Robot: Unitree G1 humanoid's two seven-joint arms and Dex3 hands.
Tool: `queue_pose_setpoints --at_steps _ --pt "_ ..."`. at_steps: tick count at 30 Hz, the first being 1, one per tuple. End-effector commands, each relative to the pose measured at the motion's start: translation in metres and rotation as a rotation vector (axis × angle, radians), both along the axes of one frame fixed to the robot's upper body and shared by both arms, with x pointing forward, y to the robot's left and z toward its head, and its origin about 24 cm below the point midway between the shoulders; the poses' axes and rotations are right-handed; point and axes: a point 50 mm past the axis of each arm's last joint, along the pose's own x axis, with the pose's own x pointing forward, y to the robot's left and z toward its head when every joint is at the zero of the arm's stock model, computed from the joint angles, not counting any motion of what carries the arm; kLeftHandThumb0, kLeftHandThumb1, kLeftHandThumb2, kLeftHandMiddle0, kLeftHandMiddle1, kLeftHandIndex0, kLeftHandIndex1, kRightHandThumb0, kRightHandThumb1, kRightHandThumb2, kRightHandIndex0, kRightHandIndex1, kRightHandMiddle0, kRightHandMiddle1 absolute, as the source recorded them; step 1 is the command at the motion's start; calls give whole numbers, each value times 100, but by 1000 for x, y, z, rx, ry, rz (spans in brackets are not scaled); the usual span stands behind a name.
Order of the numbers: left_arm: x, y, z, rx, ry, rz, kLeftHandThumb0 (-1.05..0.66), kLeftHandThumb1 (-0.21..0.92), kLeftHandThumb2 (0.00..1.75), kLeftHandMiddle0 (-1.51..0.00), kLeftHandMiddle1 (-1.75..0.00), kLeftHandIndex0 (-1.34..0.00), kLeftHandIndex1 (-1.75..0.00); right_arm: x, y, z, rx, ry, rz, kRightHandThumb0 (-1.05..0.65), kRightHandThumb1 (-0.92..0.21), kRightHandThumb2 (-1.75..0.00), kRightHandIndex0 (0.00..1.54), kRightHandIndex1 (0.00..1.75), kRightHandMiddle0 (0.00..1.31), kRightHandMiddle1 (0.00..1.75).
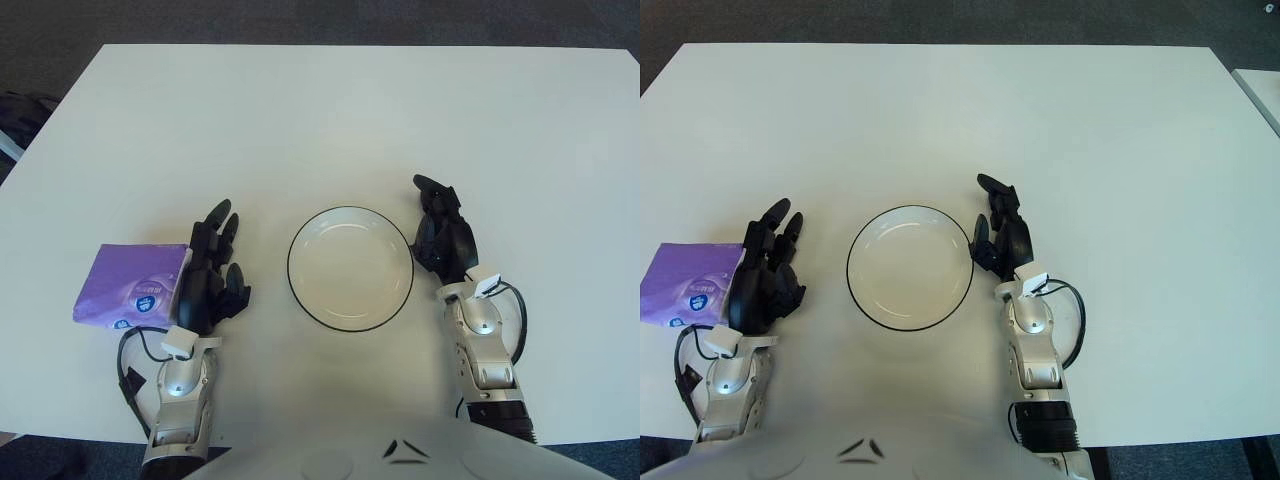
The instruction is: Put the tissue paper into the plate.
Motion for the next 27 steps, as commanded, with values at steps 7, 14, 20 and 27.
queue_pose_setpoints --at_steps 7,14,20,27 --pt "-13 0 -22 -17 135 9 -55 92 85 -33 -2 0 -64 -21 -7 -34 -21 169 -55 -58 -92 -85 32 7 0 75" --pt "-13 1 -22 -24 134 6 -55 92 85 -33 -2 0 -65 -25 -8 -37 -21 177 -88 -57 -92 -83 33 7 0 75" --pt "-13 1 -21 -19 136 2 -55 92 84 -33 -2 0 -65 -27 -10 -41 -17 188 -113 -55 -92 -82 34 8 0 75" --pt "-12 2 -22 -11 141 3 -55 92 84 -33 -2 0 -65 -28 -11 -42 -23 185 -124 -55 -92 -82 33 7 0 74"
